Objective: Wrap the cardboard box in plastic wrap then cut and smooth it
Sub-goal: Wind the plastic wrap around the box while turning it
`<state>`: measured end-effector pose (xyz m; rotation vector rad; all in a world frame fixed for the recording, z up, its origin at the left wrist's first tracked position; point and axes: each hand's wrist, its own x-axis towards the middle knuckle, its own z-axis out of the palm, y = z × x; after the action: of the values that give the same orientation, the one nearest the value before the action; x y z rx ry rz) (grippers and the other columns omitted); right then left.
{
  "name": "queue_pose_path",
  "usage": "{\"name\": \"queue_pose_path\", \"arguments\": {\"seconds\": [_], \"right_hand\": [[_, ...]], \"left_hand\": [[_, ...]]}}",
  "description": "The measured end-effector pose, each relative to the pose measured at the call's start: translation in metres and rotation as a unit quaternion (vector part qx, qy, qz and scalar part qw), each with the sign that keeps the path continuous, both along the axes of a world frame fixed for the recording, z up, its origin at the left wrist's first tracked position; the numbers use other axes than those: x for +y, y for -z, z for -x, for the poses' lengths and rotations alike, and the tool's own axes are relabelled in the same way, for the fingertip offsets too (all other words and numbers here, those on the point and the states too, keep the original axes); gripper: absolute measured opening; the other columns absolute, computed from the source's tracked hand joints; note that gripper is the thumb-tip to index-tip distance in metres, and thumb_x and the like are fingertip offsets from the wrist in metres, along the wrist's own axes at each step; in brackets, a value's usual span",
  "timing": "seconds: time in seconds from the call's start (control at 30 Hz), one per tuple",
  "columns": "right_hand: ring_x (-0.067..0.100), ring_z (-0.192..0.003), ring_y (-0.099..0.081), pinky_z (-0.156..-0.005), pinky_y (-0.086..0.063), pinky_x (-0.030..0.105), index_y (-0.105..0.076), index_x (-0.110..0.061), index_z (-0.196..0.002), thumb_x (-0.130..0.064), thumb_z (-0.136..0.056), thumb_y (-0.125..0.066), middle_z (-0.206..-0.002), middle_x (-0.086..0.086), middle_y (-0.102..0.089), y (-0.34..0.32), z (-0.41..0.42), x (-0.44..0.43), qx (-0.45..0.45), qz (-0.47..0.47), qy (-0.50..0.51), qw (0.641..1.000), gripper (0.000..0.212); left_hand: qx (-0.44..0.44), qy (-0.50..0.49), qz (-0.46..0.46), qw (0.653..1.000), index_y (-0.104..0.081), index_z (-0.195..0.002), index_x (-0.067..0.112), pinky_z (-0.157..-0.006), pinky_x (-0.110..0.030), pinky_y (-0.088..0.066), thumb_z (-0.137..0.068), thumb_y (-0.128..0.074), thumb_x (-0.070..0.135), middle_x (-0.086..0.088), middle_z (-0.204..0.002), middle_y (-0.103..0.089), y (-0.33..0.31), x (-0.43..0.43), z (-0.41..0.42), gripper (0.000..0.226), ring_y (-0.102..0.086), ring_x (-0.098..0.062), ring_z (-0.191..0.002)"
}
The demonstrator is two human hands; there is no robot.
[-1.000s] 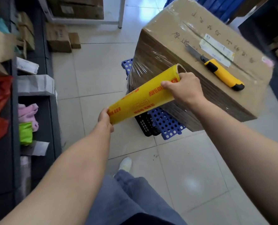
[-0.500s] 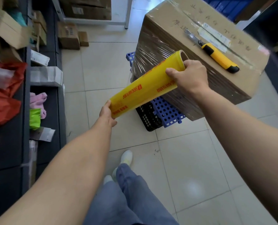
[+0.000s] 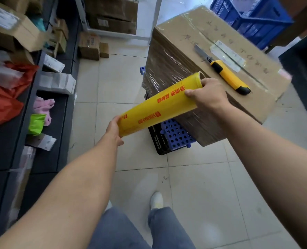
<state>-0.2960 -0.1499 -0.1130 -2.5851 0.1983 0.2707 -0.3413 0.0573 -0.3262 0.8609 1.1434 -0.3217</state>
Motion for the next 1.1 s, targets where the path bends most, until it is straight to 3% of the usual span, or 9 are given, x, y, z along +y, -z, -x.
{"name": "queue_pose_path", "arguments": {"seconds": [0.1, 0.27, 0.37, 0.47, 0.6, 0.73, 0.9, 0.97, 1.1], "right_hand": [[0.030, -0.094, -0.062, -0.078, -0.054, 0.043, -0.062, -0.002, -0.104, -0.026, -0.085, -0.065, -0.103, 0.015, -0.064, -0.001, -0.005, -0.018, 0.004, -0.018, -0.022, 1.000, 0.031], [0.019, -0.061, -0.047, -0.053, -0.035, 0.031, -0.061, -0.008, -0.072, -0.059, -0.080, -0.062, -0.069, 0.007, -0.051, 0.002, -0.010, -0.045, -0.012, -0.017, -0.045, 0.999, 0.052], [0.025, -0.067, -0.061, -0.056, -0.048, 0.034, -0.070, 0.007, -0.087, -0.050, -0.081, -0.066, -0.077, 0.011, -0.066, 0.007, -0.009, -0.056, 0.008, -0.017, -0.064, 0.998, 0.057], [0.034, -0.090, -0.068, -0.080, -0.056, 0.050, -0.067, 0.007, -0.102, -0.027, -0.081, -0.068, -0.099, 0.019, -0.071, 0.010, -0.004, -0.063, 0.033, -0.035, -0.081, 0.996, 0.040], [0.035, -0.083, -0.068, -0.074, -0.057, 0.046, -0.066, 0.008, -0.093, -0.035, -0.083, -0.067, -0.092, 0.019, -0.071, 0.012, 0.001, -0.068, 0.007, -0.040, -0.073, 0.996, 0.044], [0.023, -0.059, -0.050, -0.049, -0.037, 0.032, -0.049, -0.009, -0.063, -0.051, -0.083, -0.063, -0.064, 0.006, -0.050, 0.012, 0.011, -0.066, -0.017, 0.016, -0.078, 0.997, 0.048], [0.031, -0.085, -0.065, -0.069, -0.052, 0.040, -0.064, 0.004, -0.094, -0.033, -0.080, -0.066, -0.095, 0.018, -0.068, 0.015, 0.023, -0.067, -0.006, 0.021, -0.106, 0.994, 0.039], [0.027, -0.070, -0.059, -0.061, -0.048, 0.039, -0.055, -0.003, -0.073, -0.047, -0.080, -0.065, -0.077, 0.011, -0.061, 0.018, 0.030, -0.071, 0.003, 0.023, -0.098, 0.995, 0.046], [0.019, -0.057, -0.048, -0.048, -0.034, 0.030, -0.042, -0.012, -0.060, -0.053, -0.083, -0.061, -0.065, 0.004, -0.049, 0.018, 0.041, -0.074, 0.000, 0.052, -0.070, 0.996, 0.051]], "left_hand": [[0.019, -0.007, -0.025, 0.999, -0.033, -0.143, 0.024, -0.112, -0.051, -0.020, -0.086, -0.056, 0.055, -0.006, -0.146, -0.035, -0.001, -0.024, 0.005, 0.068, -0.039, -0.031, -0.131], [0.020, -0.069, 0.010, 0.997, -0.044, -0.137, 0.017, -0.111, -0.049, -0.022, -0.088, -0.059, 0.032, -0.008, -0.147, -0.036, 0.007, -0.062, 0.015, 0.053, -0.035, -0.030, -0.133], [0.018, -0.103, 0.025, 0.994, -0.043, -0.137, 0.016, -0.111, -0.050, -0.020, -0.087, -0.056, 0.028, -0.009, -0.146, -0.037, 0.017, -0.077, 0.025, 0.053, -0.034, -0.029, -0.133], [0.026, -0.114, 0.030, 0.993, -0.046, -0.132, 0.022, -0.109, -0.052, -0.020, -0.083, -0.056, 0.042, -0.006, -0.136, -0.046, 0.025, -0.088, 0.035, 0.054, -0.042, -0.026, -0.124], [0.043, -0.086, 0.023, 0.995, -0.029, -0.144, 0.023, -0.110, -0.057, -0.020, -0.081, -0.055, 0.065, -0.008, -0.139, -0.043, 0.028, -0.099, 0.045, 0.080, -0.043, -0.029, -0.128], [0.038, -0.088, 0.016, 0.995, -0.043, -0.135, 0.020, -0.109, -0.047, -0.026, -0.093, -0.051, 0.043, -0.006, -0.135, -0.047, 0.024, -0.104, 0.042, 0.048, -0.047, -0.027, -0.120], [0.012, -0.078, 0.026, 0.997, -0.059, -0.123, 0.025, -0.101, -0.041, -0.030, -0.096, -0.039, 0.024, -0.006, -0.118, -0.049, 0.022, -0.105, 0.053, 0.034, -0.048, -0.026, -0.100], [0.022, -0.067, 0.018, 0.997, -0.058, -0.117, 0.024, -0.100, -0.043, -0.031, -0.094, -0.045, 0.034, -0.007, -0.120, -0.050, 0.021, -0.103, 0.057, 0.028, -0.051, -0.025, -0.093], [0.057, -0.037, 0.009, 0.998, -0.039, -0.135, 0.024, -0.109, -0.052, -0.023, -0.085, -0.052, 0.062, -0.006, -0.126, -0.045, 0.026, -0.104, 0.064, 0.064, -0.047, -0.029, -0.122]]}}
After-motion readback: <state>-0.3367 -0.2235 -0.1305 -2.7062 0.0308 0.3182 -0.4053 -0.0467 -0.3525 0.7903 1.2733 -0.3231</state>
